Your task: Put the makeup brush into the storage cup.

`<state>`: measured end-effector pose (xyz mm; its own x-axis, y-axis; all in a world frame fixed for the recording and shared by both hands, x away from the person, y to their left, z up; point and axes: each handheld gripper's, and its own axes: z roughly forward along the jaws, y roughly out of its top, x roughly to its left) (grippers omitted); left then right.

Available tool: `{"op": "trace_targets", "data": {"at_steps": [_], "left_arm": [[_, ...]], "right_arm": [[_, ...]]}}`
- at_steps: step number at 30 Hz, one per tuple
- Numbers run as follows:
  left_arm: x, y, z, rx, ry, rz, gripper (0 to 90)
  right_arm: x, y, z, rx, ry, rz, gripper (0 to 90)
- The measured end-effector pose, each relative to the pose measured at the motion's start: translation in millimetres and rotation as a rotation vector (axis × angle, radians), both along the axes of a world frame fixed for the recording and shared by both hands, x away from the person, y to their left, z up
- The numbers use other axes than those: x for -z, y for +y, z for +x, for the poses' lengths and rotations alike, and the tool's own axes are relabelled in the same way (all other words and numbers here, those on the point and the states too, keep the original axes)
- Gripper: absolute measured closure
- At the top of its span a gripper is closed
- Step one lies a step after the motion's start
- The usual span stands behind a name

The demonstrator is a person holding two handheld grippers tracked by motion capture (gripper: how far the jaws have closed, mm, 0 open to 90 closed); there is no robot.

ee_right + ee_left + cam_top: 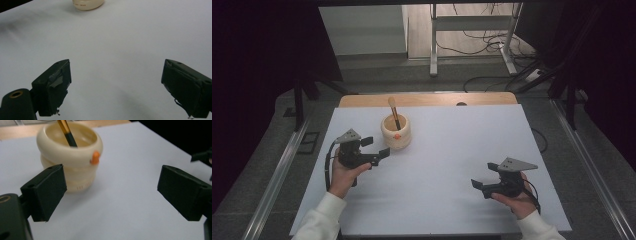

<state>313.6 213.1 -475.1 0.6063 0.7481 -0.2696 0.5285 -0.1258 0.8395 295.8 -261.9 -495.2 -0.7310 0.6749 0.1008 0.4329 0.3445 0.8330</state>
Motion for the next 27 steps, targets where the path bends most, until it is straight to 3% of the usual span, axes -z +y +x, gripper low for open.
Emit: {"op": "trace_targets", "data": {"at_steps": [7, 10, 14, 21, 24, 27], "left_arm": [[16.3, 7.9, -27.0, -0.033, 0.011, 0.064, 9.5], [24.1, 10.8, -37.3, -0.065, 0.029, 0.069, 10.3], [33.2, 10.2, -47.7, -0.063, 0.04, 0.115, 10.3], [41.4, 5.6, -62.9, -0.078, 0.065, 0.162, 10.7], [44.2, 3.1, -68.8, -0.083, 0.056, 0.216, 10.8], [43.8, 5.6, -73.9, -0.096, 0.049, 0.212, 11.4]], "right_arm": [[1.6, 0.7, 0.1, 0.006, 0.004, -0.01, 9.3], [1.9, 0.7, 0.2, 0.006, 0.004, -0.012, 9.3], [2.3, 0.9, 0.4, 0.002, 0.002, -0.019, 9.3], [2.7, 0.0, 0.5, 0.001, -0.002, -0.025, 9.3], [3.2, 0.0, 0.7, 0.001, 0.0, -0.029, 9.3], [3.2, 0.1, 0.6, 0.002, -0.001, -0.031, 9.3]]}}
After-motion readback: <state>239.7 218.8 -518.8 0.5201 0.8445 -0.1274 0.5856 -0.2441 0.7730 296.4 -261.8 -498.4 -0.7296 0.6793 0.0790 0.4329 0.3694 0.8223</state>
